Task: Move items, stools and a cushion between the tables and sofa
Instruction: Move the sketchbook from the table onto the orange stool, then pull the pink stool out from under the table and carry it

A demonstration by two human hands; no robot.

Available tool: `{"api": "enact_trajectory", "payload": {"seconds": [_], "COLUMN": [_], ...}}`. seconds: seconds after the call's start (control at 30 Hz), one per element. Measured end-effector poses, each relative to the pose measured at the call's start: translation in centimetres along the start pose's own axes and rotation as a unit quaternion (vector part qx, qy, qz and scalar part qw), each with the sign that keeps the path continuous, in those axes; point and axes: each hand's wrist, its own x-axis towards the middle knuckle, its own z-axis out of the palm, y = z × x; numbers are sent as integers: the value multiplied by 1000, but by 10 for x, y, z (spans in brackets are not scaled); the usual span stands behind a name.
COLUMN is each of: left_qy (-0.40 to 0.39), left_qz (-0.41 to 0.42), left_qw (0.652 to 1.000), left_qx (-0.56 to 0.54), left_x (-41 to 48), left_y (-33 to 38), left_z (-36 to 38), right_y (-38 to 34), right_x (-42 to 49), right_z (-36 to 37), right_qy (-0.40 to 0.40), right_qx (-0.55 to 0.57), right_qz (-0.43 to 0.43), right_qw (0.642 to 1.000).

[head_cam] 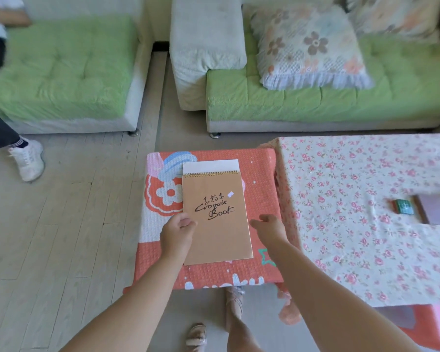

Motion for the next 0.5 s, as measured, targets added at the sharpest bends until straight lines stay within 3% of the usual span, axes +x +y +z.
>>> {"api": "enact_trajectory", "payload": {"seconds": [0.2, 0.5], "left_qy": [-48, -152], "left_qz": [58, 151], "left_qw": [997, 977], "left_qx": [-34, 16], "left_x": [-32, -103], "left_y": [27, 41], "left_z": [-18, -15], "right_y": [8, 62], "right_x": [-59, -153], "right_z": [-17, -40], "right_qy": [72, 153], "right_qx": [115, 221], "right_qz": [-24, -18], "right_qw": [990, 963]}}
